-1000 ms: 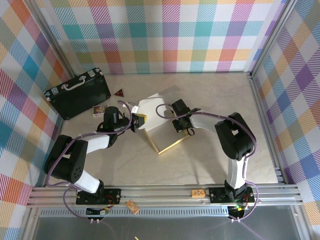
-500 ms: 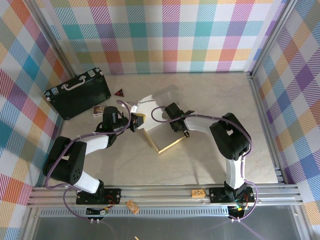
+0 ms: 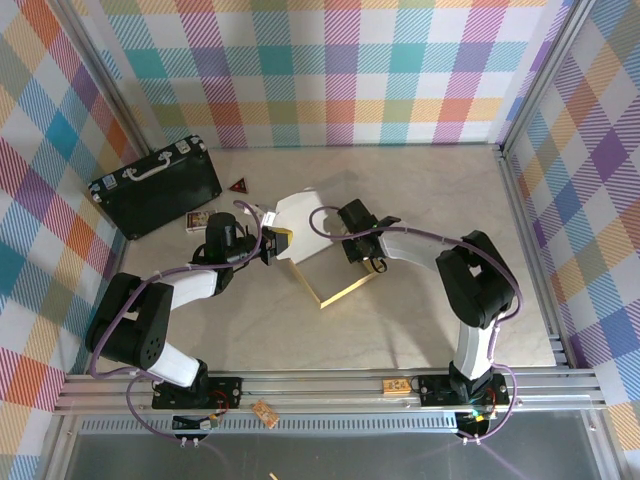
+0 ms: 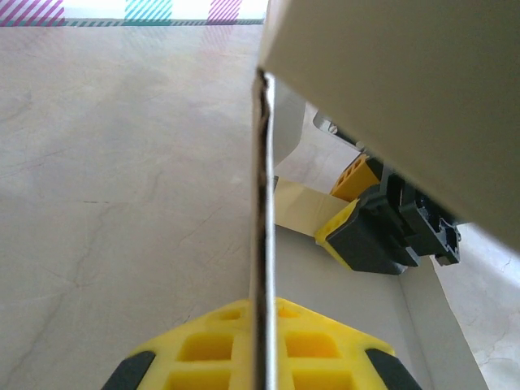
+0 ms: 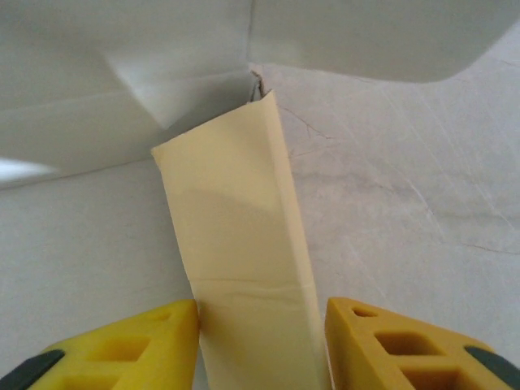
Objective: Fold the paper box
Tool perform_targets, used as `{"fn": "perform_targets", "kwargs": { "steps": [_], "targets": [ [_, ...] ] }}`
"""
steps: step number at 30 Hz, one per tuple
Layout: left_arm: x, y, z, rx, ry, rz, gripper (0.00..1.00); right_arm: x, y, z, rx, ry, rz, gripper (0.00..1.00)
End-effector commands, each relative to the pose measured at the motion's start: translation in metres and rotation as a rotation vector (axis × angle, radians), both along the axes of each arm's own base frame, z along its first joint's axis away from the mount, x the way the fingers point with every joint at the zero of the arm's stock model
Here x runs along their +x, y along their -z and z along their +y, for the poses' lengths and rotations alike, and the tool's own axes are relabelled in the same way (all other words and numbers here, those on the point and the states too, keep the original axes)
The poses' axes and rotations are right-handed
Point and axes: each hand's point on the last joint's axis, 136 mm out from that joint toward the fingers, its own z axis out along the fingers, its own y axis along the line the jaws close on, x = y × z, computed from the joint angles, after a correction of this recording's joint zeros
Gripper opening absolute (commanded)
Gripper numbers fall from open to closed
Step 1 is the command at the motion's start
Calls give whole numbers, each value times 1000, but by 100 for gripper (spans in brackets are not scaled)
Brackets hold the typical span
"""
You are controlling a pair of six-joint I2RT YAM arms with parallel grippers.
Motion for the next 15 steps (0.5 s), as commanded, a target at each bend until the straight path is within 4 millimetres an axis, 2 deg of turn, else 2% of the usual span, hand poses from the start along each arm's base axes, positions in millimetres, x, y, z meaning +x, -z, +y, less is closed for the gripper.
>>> {"fn": "perform_targets", "kwargs": {
  "steps": [1, 4, 6, 11, 14, 15],
  "targets": [
    [1, -19, -5, -30, 30, -56, 6, -11, -8, -9, 20, 17, 15, 42],
    [1, -17, -4, -26, 27, -52, 6, -16, -6, -24, 44, 55, 42, 34],
    [2, -18, -5, -27, 29, -54, 6, -19, 3, -29, 38, 60, 80, 31],
    [2, -21, -5, -33, 32, -57, 6, -19, 33, -21, 31, 40, 174, 28],
    [2, -20, -6, -35, 36, -54, 6, -22, 53, -30, -149, 42, 195, 15],
    [2, -22, -6, -38, 34, -58, 6, -24, 57, -37, -240, 49, 188, 7]
  ]
}}
